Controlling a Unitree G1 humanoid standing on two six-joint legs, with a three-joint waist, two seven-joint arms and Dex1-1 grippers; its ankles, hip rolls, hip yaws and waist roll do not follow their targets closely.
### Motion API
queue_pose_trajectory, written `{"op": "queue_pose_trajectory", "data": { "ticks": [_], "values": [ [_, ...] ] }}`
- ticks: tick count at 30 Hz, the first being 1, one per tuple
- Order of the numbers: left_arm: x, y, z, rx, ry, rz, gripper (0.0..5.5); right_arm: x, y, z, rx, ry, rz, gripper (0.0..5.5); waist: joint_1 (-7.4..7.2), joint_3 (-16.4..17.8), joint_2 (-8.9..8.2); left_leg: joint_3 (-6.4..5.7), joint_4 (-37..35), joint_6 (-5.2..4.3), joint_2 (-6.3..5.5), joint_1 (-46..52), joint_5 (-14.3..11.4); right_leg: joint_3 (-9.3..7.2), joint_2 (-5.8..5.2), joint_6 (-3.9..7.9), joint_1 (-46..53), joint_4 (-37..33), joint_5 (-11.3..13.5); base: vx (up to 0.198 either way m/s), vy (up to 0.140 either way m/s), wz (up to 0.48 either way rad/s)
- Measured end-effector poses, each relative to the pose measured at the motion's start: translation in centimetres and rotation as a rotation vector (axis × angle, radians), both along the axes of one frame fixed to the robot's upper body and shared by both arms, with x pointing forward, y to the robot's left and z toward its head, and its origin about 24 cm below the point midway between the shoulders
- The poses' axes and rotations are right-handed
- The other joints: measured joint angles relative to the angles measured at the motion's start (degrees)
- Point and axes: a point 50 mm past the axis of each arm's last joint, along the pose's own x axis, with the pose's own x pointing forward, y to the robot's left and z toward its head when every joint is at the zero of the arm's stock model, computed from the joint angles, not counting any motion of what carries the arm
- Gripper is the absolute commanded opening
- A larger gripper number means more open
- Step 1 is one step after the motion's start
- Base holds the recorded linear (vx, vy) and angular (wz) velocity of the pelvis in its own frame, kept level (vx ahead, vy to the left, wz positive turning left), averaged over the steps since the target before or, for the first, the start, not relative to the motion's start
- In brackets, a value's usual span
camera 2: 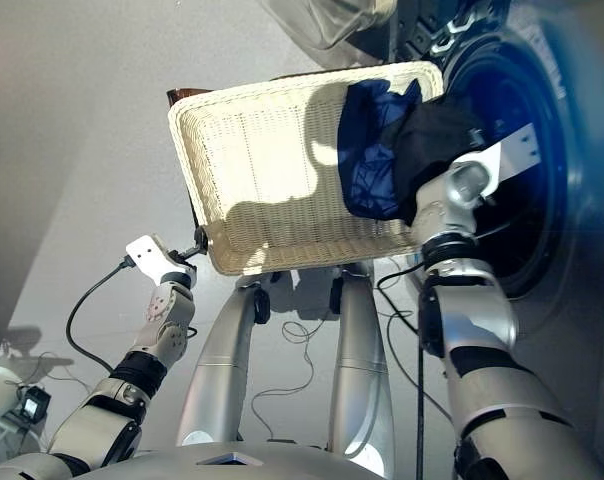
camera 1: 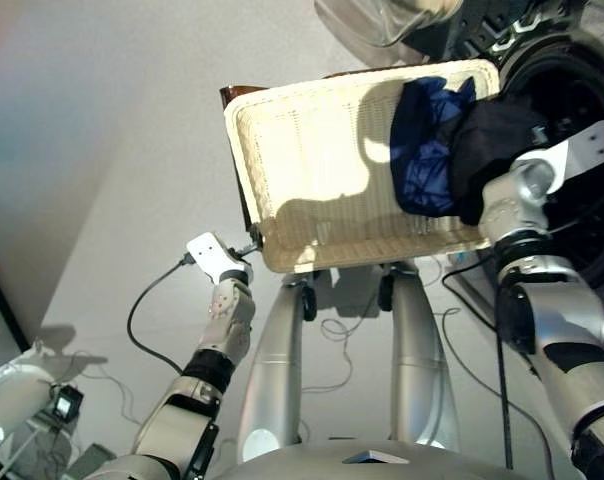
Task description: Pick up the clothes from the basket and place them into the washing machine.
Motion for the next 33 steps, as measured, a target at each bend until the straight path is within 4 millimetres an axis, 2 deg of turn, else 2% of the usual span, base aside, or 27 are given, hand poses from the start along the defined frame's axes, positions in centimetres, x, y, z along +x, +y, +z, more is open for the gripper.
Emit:
{"op": "queue_pose_trajectory", "data": {
  "ticks": [1,3,4,6,9,10,11,12,15,17,23,26,30,33],
  "values": [
    [0.0,0.1,0.0,0.001,-0.004,0.007,5.5,-0.5,-0.9,1.1,-0.033,-0.019,-0.045,0.0,-0.03,-0.01,0.02,0.29,0.37,0.08,0.07,-0.53,-0.1,0.28,0.07,0.23,-0.38,0.08,0.16,0.0,0.0,0.0],
    [0.0,0.4,0.1,0.012,-0.005,0.008,5.5,-2.2,-2.9,2.8,-0.223,0.03,-0.16,0.0,0.09,-0.01,0.01,0.56,1.04,0.23,0.08,-1.07,-0.49,0.67,0.16,0.47,-0.73,0.1,0.26,0.0,0.0,0.0],
    [0.1,0.4,0.1,0.016,-0.005,0.007,5.5,-2.5,-3.0,3.1,-0.246,0.026,-0.212,0.0,0.53,0.0,0.04,0.61,1.25,0.31,-0.02,-1.23,-0.69,1.0,0.15,0.54,-0.98,0.17,0.33,0.0,0.0,0.0],
    [0.1,0.5,0.2,0.029,-0.008,0.005,5.5,-2.6,-3.1,2.6,-0.375,0.13,-0.246,0.0,0.91,-0.01,0.04,0.57,1.61,0.44,-0.28,-1.2,-1.05,1.15,0.02,0.63,-1.02,0.77,0.26,0.0,0.0,0.0],
    [0.2,0.4,0.3,0.035,-0.014,0.004,5.5,-2.8,-3.4,2.2,-0.362,0.156,-0.271,0.0,0.72,-0.01,0.03,0.43,1.61,0.46,-0.47,-1.07,-1.06,1.05,-0.24,0.73,-0.79,0.77,0.19,0.0,0.0,0.0],
    [0.3,0.4,0.4,0.037,-0.015,0.004,5.5,-2.8,-3.5,2.0,-0.356,0.162,-0.272,0.26,0.64,-0.01,0.03,0.41,1.6,0.46,-0.5,-0.96,-1.06,1.03,-0.27,0.74,-0.65,0.76,0.18,0.0,0.0,0.0],
    [0.3,0.5,0.4,0.037,-0.015,0.005,5.5,-2.5,-3.2,1.8,-0.349,0.164,-0.26,2.37,0.48,-0.02,0.03,0.4,1.58,0.47,-0.5,-0.86,-1.05,1.03,-0.3,0.76,-0.55,0.79,0.17,0.0,0.0,0.0],
    [0.3,0.6,0.3,0.039,-0.013,0.009,5.5,-2.0,-2.4,1.2,-0.328,0.162,-0.226,5.5,-0.22,-0.03,0.0,0.31,1.51,0.48,-0.51,-0.62,-1.05,0.96,-0.31,0.79,-0.28,0.76,0.15,0.0,0.0,0.0],
    [0.3,0.6,0.0,0.034,0.002,0.022,5.5,0.0,1.1,-2.6,-0.262,0.212,-0.022,5.5,-1.83,-0.18,-0.28,0.02,0.83,0.46,-0.47,0.58,-1.04,0.73,-0.29,0.89,0.95,0.72,0.04,0.0,0.0,0.0],
    [0.1,0.7,-0.4,0.038,0.017,0.019,5.5,0.7,2.9,-5.4,-0.214,0.254,0.126,5.5,-1.86,-0.73,-0.35,-0.03,0.55,0.5,-0.5,0.94,-1.02,0.72,-0.33,1.29,1.28,0.65,-0.26,0.0,0.0,0.0],
    [0.1,1.0,-0.6,0.029,0.021,0.019,5.5,1.7,6.4,-8.2,-0.169,0.254,0.383,5.5,-2.23,-1.23,-1.09,-0.26,0.45,0.56,-0.58,1.47,-0.97,0.42,-0.45,1.31,2.0,0.29,-0.28,0.0,0.0,0.0],
    [0.0,1.1,-1.2,0.032,0.045,0.017,5.5,2.0,8.9,-9.3,-0.231,0.264,0.533,5.5,-2.72,-1.35,-1.33,-1.21,-0.82,0.31,-0.78,2.84,-0.42,-0.55,-0.7,1.07,3.7,-0.74,-0.1,0.0,0.0,0.0],
    [-0.5,1.5,-2.5,0.038,0.101,0.013,5.5,1.7,12.5,-12.2,-0.321,0.34,0.748,5.5,-2.38,-2.4,-3.14,-1.35,-4.75,-0.13,-0.93,5.98,0.96,-0.87,-0.75,0.46,5.98,-2.89,0.32,0.0,0.0,0.0],
    [-0.6,1.5,-2.9,0.04,0.109,-0.006,5.5,1.7,13.3,-13.3,-0.378,0.419,0.856,5.5,-1.95,-2.43,-3.2,-1.66,-6.3,-0.34,-0.93,7.29,1.58,-1.28,-0.77,0.32,7.05,-3.73,0.42,0.0,0.0,0.0]
  ]
}}
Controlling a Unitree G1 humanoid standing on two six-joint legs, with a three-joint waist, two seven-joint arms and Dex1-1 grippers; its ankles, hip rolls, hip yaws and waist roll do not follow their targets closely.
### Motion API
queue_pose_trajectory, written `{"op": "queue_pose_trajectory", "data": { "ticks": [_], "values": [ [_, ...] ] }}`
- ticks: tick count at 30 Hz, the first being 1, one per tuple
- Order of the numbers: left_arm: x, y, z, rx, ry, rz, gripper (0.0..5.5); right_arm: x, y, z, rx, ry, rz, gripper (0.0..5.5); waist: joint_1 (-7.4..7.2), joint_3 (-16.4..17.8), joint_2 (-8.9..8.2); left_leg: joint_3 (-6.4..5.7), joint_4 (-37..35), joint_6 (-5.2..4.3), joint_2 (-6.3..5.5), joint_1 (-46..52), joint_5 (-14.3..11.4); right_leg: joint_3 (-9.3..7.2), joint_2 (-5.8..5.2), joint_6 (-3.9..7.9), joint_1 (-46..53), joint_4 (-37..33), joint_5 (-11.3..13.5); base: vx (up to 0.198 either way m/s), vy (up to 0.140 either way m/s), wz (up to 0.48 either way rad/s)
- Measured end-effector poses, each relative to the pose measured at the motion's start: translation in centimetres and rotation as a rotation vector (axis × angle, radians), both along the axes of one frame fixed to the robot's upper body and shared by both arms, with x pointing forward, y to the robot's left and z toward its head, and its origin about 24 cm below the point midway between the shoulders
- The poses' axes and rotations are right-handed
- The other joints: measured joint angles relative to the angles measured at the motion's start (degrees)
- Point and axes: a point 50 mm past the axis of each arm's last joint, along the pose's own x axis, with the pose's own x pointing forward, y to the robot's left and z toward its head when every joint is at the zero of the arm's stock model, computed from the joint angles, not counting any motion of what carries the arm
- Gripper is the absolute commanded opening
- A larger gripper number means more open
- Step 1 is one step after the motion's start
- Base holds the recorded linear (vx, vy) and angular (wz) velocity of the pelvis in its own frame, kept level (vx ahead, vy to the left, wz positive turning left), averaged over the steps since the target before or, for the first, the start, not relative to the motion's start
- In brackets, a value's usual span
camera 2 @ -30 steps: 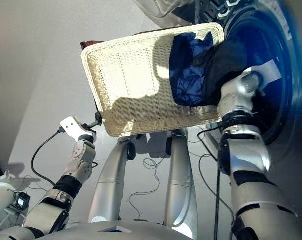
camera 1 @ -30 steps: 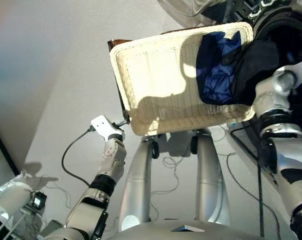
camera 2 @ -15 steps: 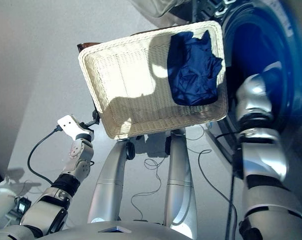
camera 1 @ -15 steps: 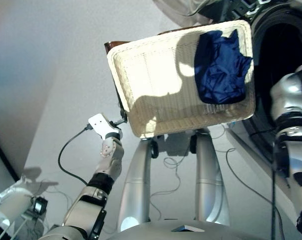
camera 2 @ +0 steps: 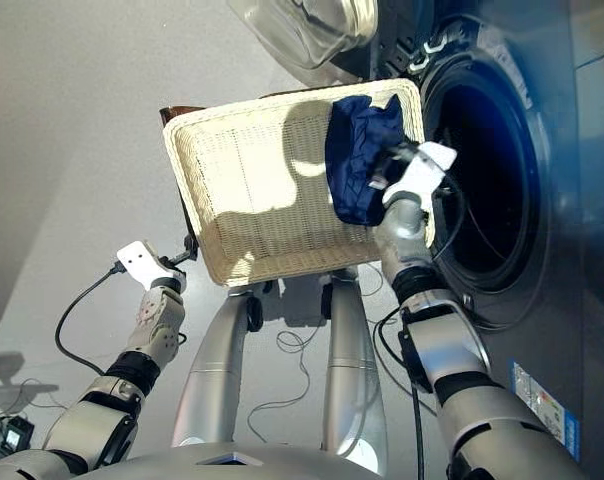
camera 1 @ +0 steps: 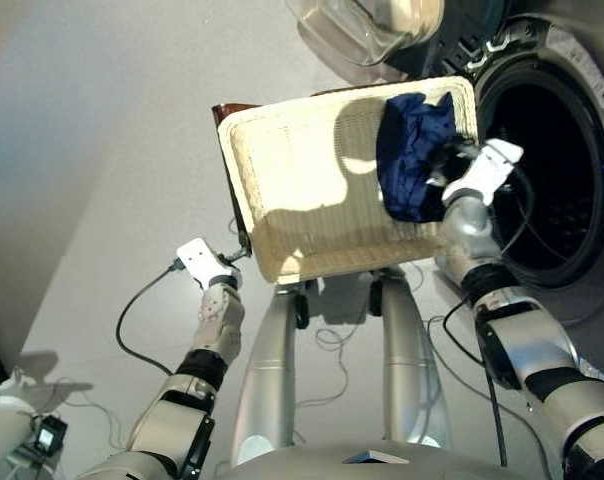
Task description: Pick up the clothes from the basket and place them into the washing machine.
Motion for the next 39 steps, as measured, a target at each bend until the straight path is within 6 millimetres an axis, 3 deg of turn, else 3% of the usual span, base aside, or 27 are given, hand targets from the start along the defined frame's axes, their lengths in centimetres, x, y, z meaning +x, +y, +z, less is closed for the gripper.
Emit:
{"op": "queue_pose_trajectory", "data": {
  "ticks": [4,7,10,16,18,19,20,32,35,38,39],
  "values": [
    [0.7,-0.3,0.2,-0.002,-0.002,-0.02,5.5,0.1,-0.1,-1.1,-0.046,0.093,0.037,5.5,0.8,-0.01,0.01,-1.56,-1.26,-0.58,0.0,-0.02,1.11,-1.01,0.11,-0.13,0.33,-0.64,0.06,0.0,0.0,0.0],
    [1.2,-0.7,0.4,-0.013,-0.003,-0.024,5.5,0.2,-0.7,-1.4,-0.055,0.123,-0.003,5.5,1.95,0.0,0.03,-1.9,-1.3,-0.67,0.01,-0.45,1.3,-1.17,0.14,-0.22,0.04,-0.55,0.01,0.0,0.0,0.0],
    [1.4,-0.7,0.7,-0.012,-0.009,-0.024,5.5,0.4,-1.0,-1.3,-0.052,0.143,-0.033,5.5,2.17,-0.01,0.07,-2.56,-1.73,-0.83,-0.13,-1.97,1.64,-1.73,-0.02,-0.04,-1.34,-0.3,-0.13,0.0,0.0,0.0],
    [1.8,-0.9,1.1,-0.01,-0.024,-0.036,5.5,1.1,-3.3,0.3,-0.021,0.168,-0.134,5.5,5.05,0.19,0.74,-3.28,-1.74,-1.45,-0.78,-5.81,2.74,-2.26,-0.82,-1.25,-6.25,2.22,-0.71,0.002,-0.005,0.07],
    [1.8,-0.8,1.1,0.002,-0.02,-0.04,5.5,1.5,-3.3,1.1,0.006,0.156,-0.15,5.5,5.04,0.48,1.29,-3.89,-1.47,-1.62,-0.91,-6.15,2.78,-2.45,-0.91,-1.35,-6.49,2.85,-1.12,0.005,-0.006,0.09],
    [1.8,-0.9,1.1,0.005,-0.02,-0.044,5.5,1.5,-3.4,1.2,0.026,0.154,-0.16,1.57,5.12,0.5,1.33,-4.03,-1.3,-1.72,-0.96,-6.16,2.73,-2.46,-0.91,-1.42,-6.53,3.22,-1.37,0.0,0.0,0.0],
    [1.8,-0.9,1.2,0.005,-0.022,-0.045,5.5,1.5,-3.5,1.2,0.05,0.152,-0.171,0.0,5.18,0.52,1.37,-4.08,-1.0,-1.82,-1.0,-6.22,2.63,-2.45,-0.98,-1.46,-6.66,3.68,-1.65,0.0,0.0,0.0],
    [2.2,-1.2,2.0,0.001,-0.052,-0.049,5.5,1.5,-3.4,1.6,0.18,0.11,-0.215,0.0,5.62,0.62,1.7,-3.74,-1.17,-2.11,-0.88,-5.87,2.8,-2.12,-0.85,-1.64,-7.01,4.26,-1.96,0.0,0.0,0.0],
    [2.2,-1.4,1.8,-0.004,-0.044,-0.044,5.5,1.4,-3.1,1.4,0.246,0.086,-0.232,0.0,4.98,1.22,2.43,-3.61,-2.41,-1.88,-0.79,-3.59,3.0,-2.09,-0.71,-1.96,-4.64,2.83,-1.46,0.001,0.02,-0.033],
    [2.0,-1.6,1.7,-0.012,-0.039,-0.031,5.5,1.0,-2.6,1.8,0.28,0.001,-0.251,0.0,4.4,1.61,2.73,-2.45,-5.81,-1.33,-0.71,-0.05,3.86,-1.06,-0.4,-1.09,-2.01,0.01,-0.8,-0.083,0.069,-0.199],
    [1.8,-1.8,1.6,-0.017,-0.041,-0.027,5.5,0.8,-2.5,2.1,0.286,-0.037,-0.266,0.0,4.04,1.67,2.71,-1.66,-6.96,-1.35,-0.63,1.09,4.51,-0.54,-0.22,-1.27,-1.21,-0.94,0.37,-0.122,0.059,-0.33]
  ]
}}
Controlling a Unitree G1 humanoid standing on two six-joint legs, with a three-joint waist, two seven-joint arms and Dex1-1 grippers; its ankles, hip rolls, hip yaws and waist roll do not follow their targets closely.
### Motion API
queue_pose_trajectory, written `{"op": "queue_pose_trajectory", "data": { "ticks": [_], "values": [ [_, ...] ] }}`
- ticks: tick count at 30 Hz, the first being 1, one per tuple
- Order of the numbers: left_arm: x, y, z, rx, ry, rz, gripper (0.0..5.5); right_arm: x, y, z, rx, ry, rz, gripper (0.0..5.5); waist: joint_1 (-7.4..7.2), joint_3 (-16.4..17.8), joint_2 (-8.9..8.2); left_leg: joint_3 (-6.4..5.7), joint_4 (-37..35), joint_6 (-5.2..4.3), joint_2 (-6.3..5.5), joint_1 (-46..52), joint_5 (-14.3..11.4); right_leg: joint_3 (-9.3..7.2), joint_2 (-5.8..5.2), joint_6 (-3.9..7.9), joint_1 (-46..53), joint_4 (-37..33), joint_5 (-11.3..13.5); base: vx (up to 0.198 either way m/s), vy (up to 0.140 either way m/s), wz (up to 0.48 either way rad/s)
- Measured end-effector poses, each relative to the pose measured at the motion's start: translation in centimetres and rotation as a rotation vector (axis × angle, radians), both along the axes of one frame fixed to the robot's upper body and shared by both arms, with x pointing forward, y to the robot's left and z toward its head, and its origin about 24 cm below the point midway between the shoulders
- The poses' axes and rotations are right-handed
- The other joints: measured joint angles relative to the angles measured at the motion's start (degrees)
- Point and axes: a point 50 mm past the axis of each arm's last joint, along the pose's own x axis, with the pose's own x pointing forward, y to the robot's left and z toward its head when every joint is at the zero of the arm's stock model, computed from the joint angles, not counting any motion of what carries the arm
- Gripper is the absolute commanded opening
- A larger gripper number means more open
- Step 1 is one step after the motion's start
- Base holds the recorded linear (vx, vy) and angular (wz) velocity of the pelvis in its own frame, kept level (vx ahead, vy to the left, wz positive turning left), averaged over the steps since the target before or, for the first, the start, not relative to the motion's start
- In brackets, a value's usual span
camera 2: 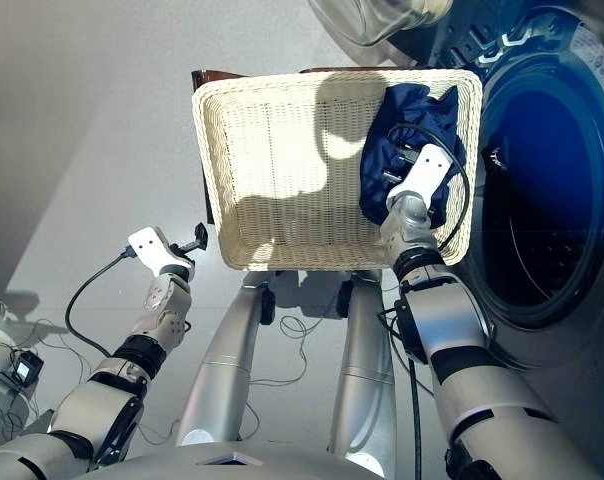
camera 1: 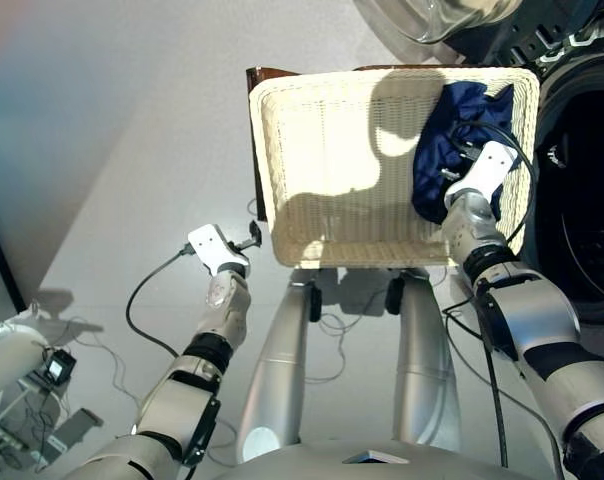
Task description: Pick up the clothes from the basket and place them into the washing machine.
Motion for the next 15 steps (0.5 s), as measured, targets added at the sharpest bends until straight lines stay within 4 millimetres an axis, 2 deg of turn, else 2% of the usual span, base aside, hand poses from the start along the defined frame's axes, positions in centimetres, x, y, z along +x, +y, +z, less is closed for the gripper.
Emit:
{"op": "queue_pose_trajectory", "data": {
  "ticks": [1,2,6,8,11,15],
  "values": [
    [-0.1,-0.1,0.1,-0.004,-0.007,0.002,5.5,-0.2,-0.1,0.2,0.004,-0.022,-0.029,0.0,-0.3,0.07,0.09,0.51,-0.63,0.13,0.03,0.8,0.02,-0.15,-0.04,0.64,0.69,-0.73,-0.26,-0.015,0.043,-0.276],
    [-0.1,-0.1,0.2,-0.001,-0.014,0.005,5.5,-0.3,-0.5,0.6,-0.008,-0.032,-0.064,0.0,-0.92,0.1,0.14,0.77,-2.06,0.33,-0.05,1.81,0.57,0.0,-0.05,0.35,1.38,-1.63,0.57,-0.013,0.03,-0.187],
    [-0.1,-0.1,0.6,0.011,-0.038,0.013,5.5,-0.8,-2.7,2.7,0.012,-0.121,-0.228,0.0,-2.35,0.96,0.18,1.16,-4.21,0.86,0.0,4.0,1.08,0.47,0.14,0.84,3.68,-4.47,1.56,-0.005,0.036,-0.058],
    [-0.4,0.1,0.3,0.012,-0.028,0.018,5.5,-1.3,-4.4,3.8,-0.019,-0.149,-0.309,0.0,-2.3,1.18,0.05,2.32,-5.22,1.14,-0.06,4.88,1.26,1.37,0.3,1.29,4.1,-5.57,2.15,-0.016,0.077,-0.22],
    [-0.8,0.4,-0.1,0.011,-0.018,0.03,5.5,-2.3,-8.4,6.4,-0.095,-0.188,-0.484,0.0,-2.36,1.68,0.11,3.67,-6.18,1.55,-0.33,5.32,1.36,2.91,0.36,1.93,4.16,-7.05,3.11,-0.011,0.039,-0.235],
    [-0.8,0.4,-0.1,0.01,-0.023,0.029,5.5,-4.6,-12.8,9.1,-0.128,-0.24,-0.741,0.0,-2.32,2.04,0.22,3.73,-6.4,1.71,-0.41,5.12,1.37,3.0,0.34,2.12,4.17,-7.76,3.44,0.0,0.0,0.0]
  ]
}}
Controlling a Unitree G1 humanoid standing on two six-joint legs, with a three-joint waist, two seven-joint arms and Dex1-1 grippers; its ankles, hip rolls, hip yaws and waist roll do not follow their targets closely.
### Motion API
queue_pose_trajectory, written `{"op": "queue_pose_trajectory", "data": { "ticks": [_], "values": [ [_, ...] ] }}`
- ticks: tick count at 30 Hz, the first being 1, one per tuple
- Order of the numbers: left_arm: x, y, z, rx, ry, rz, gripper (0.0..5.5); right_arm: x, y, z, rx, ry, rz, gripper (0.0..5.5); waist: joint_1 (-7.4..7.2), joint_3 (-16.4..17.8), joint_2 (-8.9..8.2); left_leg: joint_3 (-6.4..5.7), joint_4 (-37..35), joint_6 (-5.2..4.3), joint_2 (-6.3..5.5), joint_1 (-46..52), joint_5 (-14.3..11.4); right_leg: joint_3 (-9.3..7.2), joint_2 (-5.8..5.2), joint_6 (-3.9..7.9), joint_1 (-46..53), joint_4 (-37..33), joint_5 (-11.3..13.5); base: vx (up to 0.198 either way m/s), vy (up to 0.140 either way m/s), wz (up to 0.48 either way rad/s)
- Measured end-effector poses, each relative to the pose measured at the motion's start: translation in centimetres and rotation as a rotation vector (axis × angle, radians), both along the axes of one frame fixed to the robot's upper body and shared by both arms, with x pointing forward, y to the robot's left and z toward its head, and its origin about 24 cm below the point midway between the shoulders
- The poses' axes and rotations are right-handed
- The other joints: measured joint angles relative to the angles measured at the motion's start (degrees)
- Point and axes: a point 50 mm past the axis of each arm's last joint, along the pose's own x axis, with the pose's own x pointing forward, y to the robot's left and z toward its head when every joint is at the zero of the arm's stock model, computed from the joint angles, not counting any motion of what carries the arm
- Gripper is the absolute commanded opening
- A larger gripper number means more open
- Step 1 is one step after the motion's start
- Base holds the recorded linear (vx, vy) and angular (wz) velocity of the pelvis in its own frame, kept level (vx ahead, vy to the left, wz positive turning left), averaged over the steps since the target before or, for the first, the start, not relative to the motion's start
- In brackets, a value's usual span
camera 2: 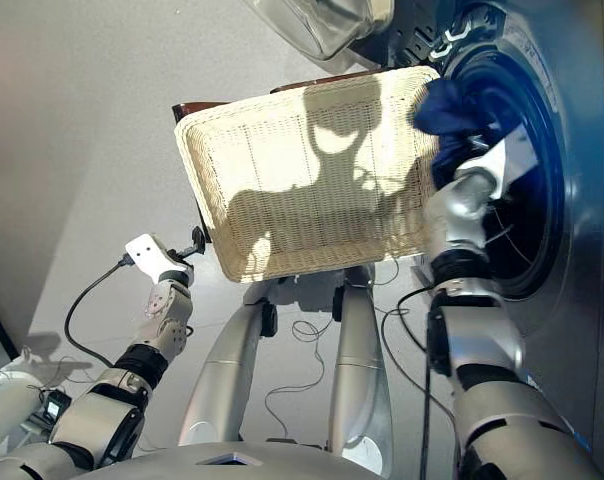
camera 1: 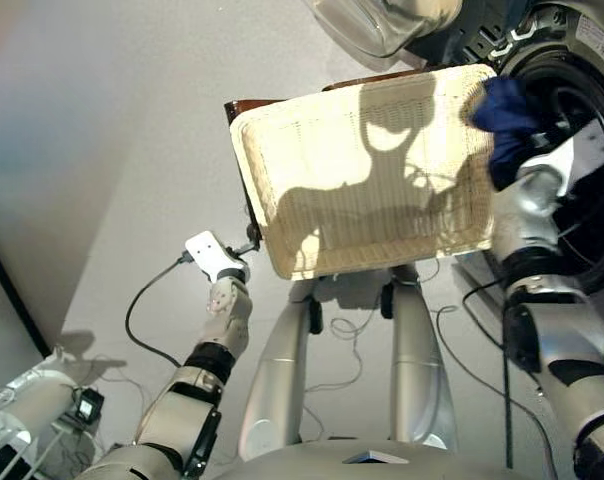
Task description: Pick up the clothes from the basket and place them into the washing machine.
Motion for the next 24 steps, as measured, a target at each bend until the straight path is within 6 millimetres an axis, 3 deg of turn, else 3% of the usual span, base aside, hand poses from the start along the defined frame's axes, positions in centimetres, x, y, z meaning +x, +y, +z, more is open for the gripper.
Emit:
{"op": "queue_pose_trajectory", "data": {
  "ticks": [1,2,6,10,13,15,17,18,20,21,23,24],
  "values": [
    [0.0,0.1,0.0,0.002,0.001,0.001,5.5,-0.3,-0.5,0.3,-0.006,-0.005,-0.034,2.24,-0.09,0.0,0.0,0.0,-0.04,0.01,0.0,-0.02,0.0,0.01,0.01,0.0,-0.01,-0.04,0.0,0.0,0.0,0.0],
    [0.0,0.1,0.0,0.003,0.0,0.001,5.5,-0.5,-0.8,0.4,-0.009,-0.003,-0.051,5.5,-0.18,0.0,0.0,0.0,-0.05,0.01,0.01,-0.05,-0.01,0.0,0.02,0.02,-0.06,-0.04,-0.01,0.0,0.0,0.0],
    [-0.1,0.1,0.0,-0.003,0.001,0.004,5.5,0.1,-0.1,-0.2,0.004,0.033,-0.029,5.5,-0.18,0.0,0.01,0.0,-0.04,0.01,0.1,-0.36,-0.01,0.0,0.11,0.01,-0.41,0.1,-0.02,0.0,0.0,0.0],
    [-0.1,0.1,0.0,-0.01,-0.002,0.003,5.5,1.7,2.3,-1.9,0.003,0.094,0.133,5.5,-0.23,-0.01,0.02,-0.11,0.19,0.01,0.15,-0.66,-0.01,-0.11,0.12,-0.03,-0.58,0.2,0.01,0.0,0.0,0.0],
    [-0.1,0.1,-0.1,-0.026,-0.002,0.005,5.5,3.1,5.3,-3.1,-0.004,0.125,0.288,5.5,-0.08,-0.04,0.06,-0.21,0.45,-0.01,0.13,-0.73,-0.04,-0.23,0.12,-0.12,-0.46,0.35,0.06,0.0,0.0,0.0],
    [0.0,0.0,0.2,-0.031,-0.012,0.001,5.5,3.9,7.4,-3.8,-0.026,0.148,0.397,5.5,-0.22,-0.07,0.1,-0.62,1.42,-0.03,0.17,-0.89,-0.48,-0.47,0.07,0.48,-0.34,1.04,-0.8,0.0,0.0,0.0],
    [0.0,0.1,0.3,-0.035,-0.02,0.0,5.5,4.4,9.2,-4.5,-0.034,0.161,0.484,5.5,-0.22,-0.17,0.14,-1.41,2.36,-0.22,0.22,-1.1,-0.67,-1.14,0.03,-0.2,0.06,1.47,-0.66,0.0,0.0,0.0],
    [0.0,0.1,0.3,-0.036,-0.024,-0.004,5.5,4.5,9.7,-4.7,-0.038,0.167,0.508,5.5,-0.19,-0.19,0.16,-1.71,2.64,-0.21,0.26,-1.09,-0.85,-1.46,0.01,0.31,0.29,1.52,-1.23,0.0,0.0,0.0],
    [-0.1,0.2,0.1,-0.039,-0.019,-0.003,5.5,4.6,10.8,-5.4,-0.041,0.182,0.565,5.5,-0.18,-0.34,0.0,-1.92,3.46,-0.37,0.27,-1.04,-1.07,-1.71,-0.01,-0.37,0.68,2.02,-1.05,0.056,-0.023,0.036],
    [-0.2,0.2,0.1,-0.041,-0.018,-0.002,5.5,4.6,11.1,-5.8,-0.049,0.195,0.59,5.5,-0.21,-0.48,-0.04,-2.16,3.71,-0.21,0.29,-0.94,-1.36,-1.74,-0.05,0.29,0.96,2.01,-1.66,0.107,-0.052,0.039],
    [-0.3,0.4,-0.1,-0.047,-0.012,0.008,5.5,4.5,11.7,-6.9,-0.062,0.228,0.636,5.5,-0.36,-0.85,-0.41,-2.55,3.98,-0.34,0.29,-0.66,-1.41,-1.89,-0.02,-0.19,1.43,2.23,-1.35,0.052,-0.025,0.016],
    [-0.4,0.5,-0.2,-0.05,-0.011,0.011,5.5,4.3,11.9,-7.8,-0.059,0.249,0.657,5.5,-0.46,-0.94,-0.53,-2.85,4.68,-0.34,0.36,-0.63,-1.8,-2.13,-0.01,0.29,1.94,2.34,-1.91,-0.093,-0.025,0.062]
  ]
}}
